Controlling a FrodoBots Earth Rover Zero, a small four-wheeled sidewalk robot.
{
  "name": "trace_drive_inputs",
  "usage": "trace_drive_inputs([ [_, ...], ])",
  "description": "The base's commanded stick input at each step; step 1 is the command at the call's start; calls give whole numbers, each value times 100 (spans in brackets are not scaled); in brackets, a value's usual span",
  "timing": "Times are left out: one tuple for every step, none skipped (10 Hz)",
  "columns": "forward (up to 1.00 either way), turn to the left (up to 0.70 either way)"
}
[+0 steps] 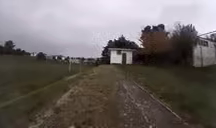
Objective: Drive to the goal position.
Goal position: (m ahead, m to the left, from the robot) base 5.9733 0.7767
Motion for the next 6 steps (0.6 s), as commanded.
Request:
trace_drive_inputs([
  [60, 0],
  [60, 0],
  [60, 0],
  [60, 0],
  [60, 0],
  [60, 0],
])
